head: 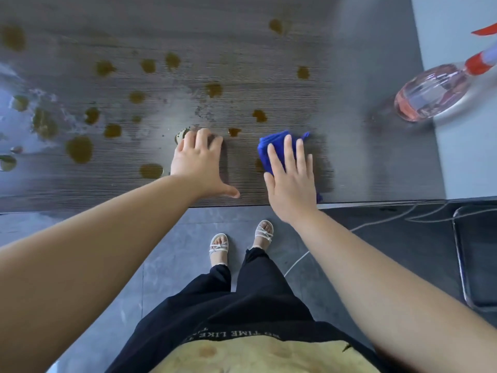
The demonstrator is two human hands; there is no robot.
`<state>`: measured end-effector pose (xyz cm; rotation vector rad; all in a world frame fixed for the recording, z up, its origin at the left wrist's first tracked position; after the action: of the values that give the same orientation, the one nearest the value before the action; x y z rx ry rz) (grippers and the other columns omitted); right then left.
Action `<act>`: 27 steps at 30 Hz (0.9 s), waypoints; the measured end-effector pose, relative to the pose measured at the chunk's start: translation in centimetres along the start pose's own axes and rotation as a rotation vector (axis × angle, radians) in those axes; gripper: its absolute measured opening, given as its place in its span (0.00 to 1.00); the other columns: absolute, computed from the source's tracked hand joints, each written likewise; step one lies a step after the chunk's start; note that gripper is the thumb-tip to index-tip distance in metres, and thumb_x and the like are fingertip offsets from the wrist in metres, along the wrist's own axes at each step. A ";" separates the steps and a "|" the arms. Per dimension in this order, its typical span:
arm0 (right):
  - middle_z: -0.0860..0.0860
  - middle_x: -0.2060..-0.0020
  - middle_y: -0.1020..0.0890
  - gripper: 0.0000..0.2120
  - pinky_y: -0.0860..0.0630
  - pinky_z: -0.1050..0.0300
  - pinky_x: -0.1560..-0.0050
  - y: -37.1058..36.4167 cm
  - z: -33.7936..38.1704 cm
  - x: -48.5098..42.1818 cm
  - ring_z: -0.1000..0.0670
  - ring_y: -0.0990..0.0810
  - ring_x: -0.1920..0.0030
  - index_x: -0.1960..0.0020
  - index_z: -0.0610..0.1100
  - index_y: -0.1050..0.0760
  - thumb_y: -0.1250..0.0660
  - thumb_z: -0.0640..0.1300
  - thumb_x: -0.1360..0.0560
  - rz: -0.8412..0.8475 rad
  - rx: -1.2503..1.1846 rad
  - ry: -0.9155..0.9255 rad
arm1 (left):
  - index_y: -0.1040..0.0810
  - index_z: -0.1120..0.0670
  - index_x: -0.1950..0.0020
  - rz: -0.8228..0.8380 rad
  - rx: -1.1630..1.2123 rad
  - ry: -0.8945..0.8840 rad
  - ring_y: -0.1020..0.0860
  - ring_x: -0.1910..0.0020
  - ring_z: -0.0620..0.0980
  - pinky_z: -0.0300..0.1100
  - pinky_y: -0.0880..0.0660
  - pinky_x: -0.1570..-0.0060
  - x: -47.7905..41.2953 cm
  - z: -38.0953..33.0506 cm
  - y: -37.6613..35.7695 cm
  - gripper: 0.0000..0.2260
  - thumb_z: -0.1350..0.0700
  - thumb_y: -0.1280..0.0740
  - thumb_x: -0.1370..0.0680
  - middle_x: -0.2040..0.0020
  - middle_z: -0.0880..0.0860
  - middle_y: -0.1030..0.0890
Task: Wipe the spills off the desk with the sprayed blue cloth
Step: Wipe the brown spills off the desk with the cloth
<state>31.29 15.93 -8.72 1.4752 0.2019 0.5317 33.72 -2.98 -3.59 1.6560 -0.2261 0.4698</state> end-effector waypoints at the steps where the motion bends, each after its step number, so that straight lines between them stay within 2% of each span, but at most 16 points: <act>1: 0.40 0.24 0.45 0.26 0.48 0.37 0.29 -0.2 -0.6 0.5 0.35 0.48 0.25 0.24 0.46 0.43 0.53 0.53 0.21 0.016 0.029 0.092 | 0.44 0.52 0.25 0.012 -0.004 0.001 0.43 0.29 0.56 0.50 0.43 0.30 0.1 0.2 -0.2 0.54 0.28 0.29 0.42 0.28 0.54 0.42; 3: 0.41 0.25 0.43 0.27 0.45 0.34 0.31 0.1 -3.0 0.3 0.34 0.47 0.26 0.25 0.46 0.40 0.54 0.53 0.22 0.032 0.069 0.127 | 0.47 0.52 0.24 0.036 -0.024 -0.009 0.44 0.29 0.57 0.50 0.43 0.30 0.2 0.4 -0.5 0.55 0.28 0.29 0.41 0.27 0.54 0.44; 6: 0.42 0.23 0.50 0.27 0.50 0.36 0.28 1.2 -5.8 -1.9 0.36 0.52 0.25 0.23 0.47 0.47 0.55 0.53 0.20 0.019 0.078 -0.178 | 0.49 0.53 0.23 0.055 -0.038 -0.018 0.45 0.29 0.57 0.50 0.41 0.30 0.1 0.4 -0.6 0.55 0.28 0.30 0.40 0.27 0.54 0.45; 8: 0.42 0.23 0.55 0.27 0.54 0.39 0.27 1.4 -4.3 -3.5 0.38 0.55 0.24 0.22 0.47 0.52 0.53 0.53 0.18 0.006 0.020 -0.387 | 0.49 0.53 0.24 0.067 -0.046 -0.020 0.44 0.29 0.57 0.51 0.40 0.31 0.0 0.3 -0.5 0.55 0.28 0.30 0.40 0.27 0.55 0.44; 9: 0.42 0.23 0.54 0.27 0.54 0.40 0.27 1.4 -2.7 -3.8 0.38 0.55 0.24 0.22 0.47 0.52 0.52 0.54 0.18 -0.011 -0.015 -0.420 | 0.49 0.53 0.24 0.077 -0.056 -0.021 0.44 0.29 0.58 0.51 0.39 0.31 -0.1 0.3 -0.4 0.55 0.28 0.30 0.40 0.27 0.55 0.44; 11: 0.41 0.24 0.49 0.26 0.50 0.39 0.28 0.6 1.2 -3.3 0.37 0.50 0.25 0.23 0.48 0.47 0.52 0.55 0.19 -0.055 -0.035 -0.275 | 0.49 0.54 0.24 0.092 -0.075 -0.014 0.43 0.30 0.58 0.50 0.39 0.32 -0.2 0.1 -0.3 0.55 0.28 0.30 0.40 0.28 0.55 0.44; 13: 0.41 0.24 0.44 0.27 0.45 0.38 0.29 -0.1 3.2 -1.7 0.36 0.45 0.26 0.24 0.48 0.43 0.55 0.55 0.21 -0.032 0.000 0.014 | 0.50 0.54 0.24 0.108 -0.090 -0.009 0.44 0.30 0.58 0.50 0.38 0.32 -0.3 0.0 -0.1 0.55 0.28 0.30 0.39 0.27 0.55 0.44; 15: 0.43 0.25 0.41 0.26 0.42 0.37 0.31 -0.1 1.7 -0.6 0.36 0.42 0.27 0.25 0.48 0.40 0.54 0.53 0.21 0.030 0.051 0.224 | 0.51 0.54 0.23 0.117 -0.094 -0.015 0.44 0.29 0.58 0.49 0.38 0.32 -0.3 -0.1 0.0 0.55 0.28 0.30 0.39 0.27 0.55 0.45; 16: 0.43 0.25 0.40 0.25 0.40 0.36 0.32 0.0 0.1 -0.6 0.36 0.41 0.27 0.26 0.48 0.38 0.53 0.53 0.21 0.037 0.064 0.260 | 0.51 0.55 0.23 0.120 -0.093 -0.017 0.45 0.29 0.58 0.49 0.38 0.33 -0.3 -0.1 0.0 0.55 0.28 0.30 0.39 0.28 0.55 0.44; 18: 0.43 0.25 0.40 0.25 0.40 0.35 0.32 0.4 -3.4 -1.3 0.35 0.40 0.28 0.26 0.47 0.38 0.52 0.53 0.21 -0.011 0.081 0.162 | 0.51 0.55 0.23 0.124 -0.091 -0.020 0.45 0.29 0.58 0.49 0.37 0.33 -0.2 0.0 0.0 0.55 0.28 0.30 0.39 0.28 0.55 0.44; 20: 0.43 0.24 0.46 0.24 0.44 0.37 0.29 1.1 -5.2 -2.7 0.36 0.45 0.26 0.24 0.47 0.43 0.52 0.52 0.19 -0.015 0.048 -0.104 | 0.51 0.55 0.23 0.126 -0.094 -0.021 0.46 0.29 0.59 0.49 0.37 0.33 -0.1 0.0 0.0 0.55 0.28 0.31 0.39 0.28 0.55 0.44; 22: 0.43 0.23 0.51 0.25 0.50 0.41 0.26 1.2 -4.1 -4.0 0.38 0.50 0.25 0.23 0.47 0.49 0.51 0.51 0.18 -0.033 0.020 -0.343 | 0.52 0.54 0.23 0.130 -0.098 -0.025 0.47 0.28 0.59 0.49 0.37 0.32 -0.1 -0.1 0.2 0.55 0.28 0.31 0.38 0.28 0.55 0.45; 23: 0.42 0.23 0.52 0.26 0.51 0.41 0.26 1.3 -2.6 -4.2 0.38 0.51 0.25 0.23 0.47 0.50 0.50 0.51 0.18 -0.035 -0.006 -0.387 | 0.51 0.54 0.23 0.133 -0.097 -0.025 0.47 0.28 0.60 0.50 0.38 0.32 -0.1 -0.2 0.2 0.54 0.28 0.31 0.38 0.28 0.55 0.45; 25: 0.39 0.24 0.47 0.26 0.47 0.39 0.28 0.7 0.8 -3.3 0.35 0.46 0.26 0.24 0.45 0.45 0.50 0.53 0.20 -0.060 -0.032 -0.281 | 0.50 0.55 0.24 0.133 -0.094 -0.019 0.47 0.28 0.60 0.50 0.37 0.33 -0.1 -0.2 0.4 0.54 0.29 0.30 0.38 0.28 0.55 0.45; 27: 0.39 0.26 0.40 0.27 0.40 0.38 0.31 -0.1 2.9 -1.2 0.35 0.40 0.28 0.26 0.45 0.39 0.51 0.53 0.22 -0.038 0.022 -0.054 | 0.49 0.54 0.24 0.130 -0.095 -0.018 0.46 0.28 0.60 0.50 0.37 0.33 -0.1 -0.2 0.5 0.53 0.29 0.30 0.38 0.28 0.55 0.44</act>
<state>31.55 12.76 -8.75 1.5024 0.1932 0.4596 33.39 -2.82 -3.19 1.5595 -0.3650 0.5342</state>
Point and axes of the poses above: each hand's wrist, its own x-axis away from the middle knuckle, its own y-axis out of the back of the hand, z = x × y, the point moved 1 cm from there along -x, towards the middle knuckle
